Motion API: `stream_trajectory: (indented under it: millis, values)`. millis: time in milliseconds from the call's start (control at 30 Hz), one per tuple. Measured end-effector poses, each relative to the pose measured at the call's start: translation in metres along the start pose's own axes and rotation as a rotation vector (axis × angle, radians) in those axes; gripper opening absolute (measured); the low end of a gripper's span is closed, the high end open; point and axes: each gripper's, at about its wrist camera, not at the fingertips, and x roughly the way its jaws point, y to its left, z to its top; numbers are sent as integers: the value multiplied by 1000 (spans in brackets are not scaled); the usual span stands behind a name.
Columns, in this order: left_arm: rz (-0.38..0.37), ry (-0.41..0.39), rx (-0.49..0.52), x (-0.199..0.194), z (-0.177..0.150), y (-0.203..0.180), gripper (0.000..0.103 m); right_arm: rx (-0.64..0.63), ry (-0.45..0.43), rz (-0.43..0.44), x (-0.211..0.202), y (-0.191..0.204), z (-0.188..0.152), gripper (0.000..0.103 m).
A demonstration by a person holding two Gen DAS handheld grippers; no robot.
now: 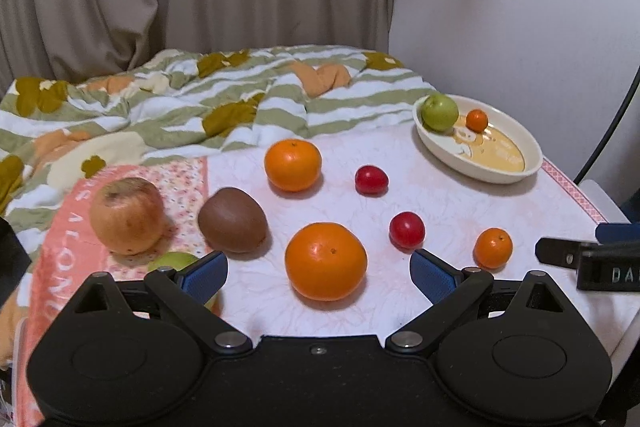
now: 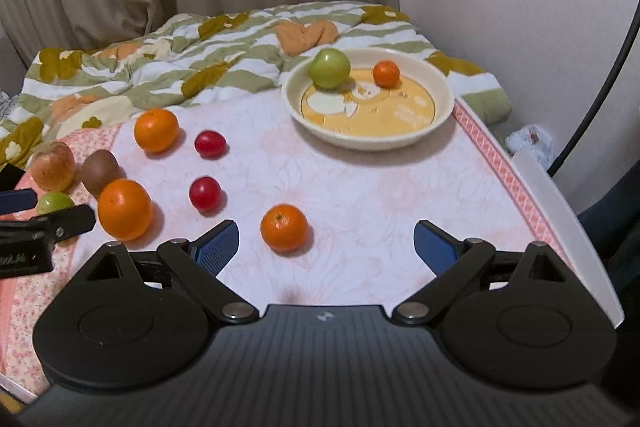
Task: Organize fruits
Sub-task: 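Grasp the large orange with the left tool while the right tool grasps a mandarin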
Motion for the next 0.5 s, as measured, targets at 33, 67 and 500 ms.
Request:
stream_trajectory:
  millis: [33, 67, 500]
  values:
    - [-2, 6, -1, 4, -1, -1, 98, 1, 5, 2, 3, 1, -2, 103]
    - [-1, 10, 0, 9, 0, -2, 98, 1, 9, 4, 6, 2, -3, 103]
    - [29, 77, -19, 51, 2, -11, 83, -31, 56, 28, 40, 6, -3, 103]
